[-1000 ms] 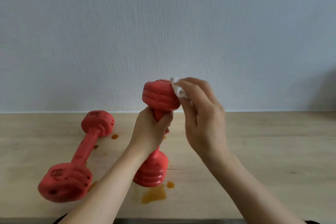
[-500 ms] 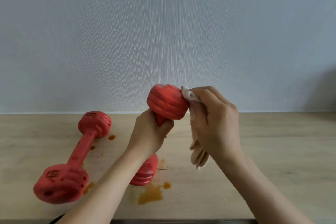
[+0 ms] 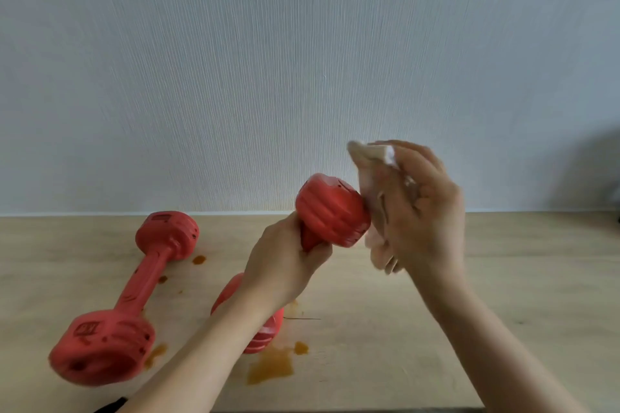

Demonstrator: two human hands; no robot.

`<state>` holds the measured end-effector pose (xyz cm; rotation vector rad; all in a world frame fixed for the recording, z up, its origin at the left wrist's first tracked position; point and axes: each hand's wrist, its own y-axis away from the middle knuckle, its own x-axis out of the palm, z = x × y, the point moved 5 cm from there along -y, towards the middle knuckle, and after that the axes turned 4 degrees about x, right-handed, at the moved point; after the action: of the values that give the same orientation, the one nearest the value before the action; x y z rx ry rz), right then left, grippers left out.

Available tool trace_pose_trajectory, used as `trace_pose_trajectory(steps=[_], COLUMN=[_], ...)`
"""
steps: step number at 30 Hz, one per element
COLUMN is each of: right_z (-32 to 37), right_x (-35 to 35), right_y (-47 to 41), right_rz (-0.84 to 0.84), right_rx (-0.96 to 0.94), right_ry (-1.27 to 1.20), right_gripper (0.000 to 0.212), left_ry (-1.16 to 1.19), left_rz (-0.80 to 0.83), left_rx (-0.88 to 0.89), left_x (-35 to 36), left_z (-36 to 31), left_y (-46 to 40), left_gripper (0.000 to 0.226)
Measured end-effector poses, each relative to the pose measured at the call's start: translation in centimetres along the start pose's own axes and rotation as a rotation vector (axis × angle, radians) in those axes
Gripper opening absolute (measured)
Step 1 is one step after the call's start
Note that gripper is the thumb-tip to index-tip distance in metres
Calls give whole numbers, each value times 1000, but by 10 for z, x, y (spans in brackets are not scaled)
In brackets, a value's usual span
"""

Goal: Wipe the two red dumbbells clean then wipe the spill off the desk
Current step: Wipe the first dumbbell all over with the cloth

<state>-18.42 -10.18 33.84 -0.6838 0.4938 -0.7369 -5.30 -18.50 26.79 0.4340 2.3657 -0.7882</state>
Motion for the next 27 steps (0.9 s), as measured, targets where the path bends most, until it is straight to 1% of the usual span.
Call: trace_pose_trajectory(steps=[3, 5, 7, 9, 12, 14, 16, 19, 22, 25, 27], right_z=[19, 20, 17, 11, -8, -18, -16, -2, 7, 9, 9], right_x=[19, 25, 27, 30, 36, 36, 31, 22, 17, 13, 14], right_y=[22, 31, 28, 18, 0, -3, 1, 13, 22, 25, 20], right_rz=[116, 157, 213, 282, 439, 498, 456, 319, 246, 227, 288], right_rx=[-248, -293, -238, -136, 89, 177, 148, -55, -213, -225, -174], right_ry=[235, 294, 297, 280, 139, 33, -11, 35, 100, 152, 103], right_gripper=[27, 32, 34, 35, 33, 33, 29, 24, 24, 24, 23], left_ry=[-33, -29, -38, -65, -81, -81, -95, -118, -78, -79, -72], left_rz=[-18, -27, -36, -28, 3, 13, 26, 39, 25, 28, 27], left_rx=[-19, -43, -49, -42, -35, -49, -46, -45, -62, -42, -28], left_x=[-1, -3, -5, -5, 0, 2, 3, 1, 0, 0, -1], left_z=[-3, -1, 1, 1, -1, -2, -2, -1, 2, -1, -2], left_y=[1, 1, 3, 5, 8, 7, 6, 4, 1, 4, 5], left_gripper=[28, 27, 28, 29, 28, 27, 29, 33, 30, 31, 31])
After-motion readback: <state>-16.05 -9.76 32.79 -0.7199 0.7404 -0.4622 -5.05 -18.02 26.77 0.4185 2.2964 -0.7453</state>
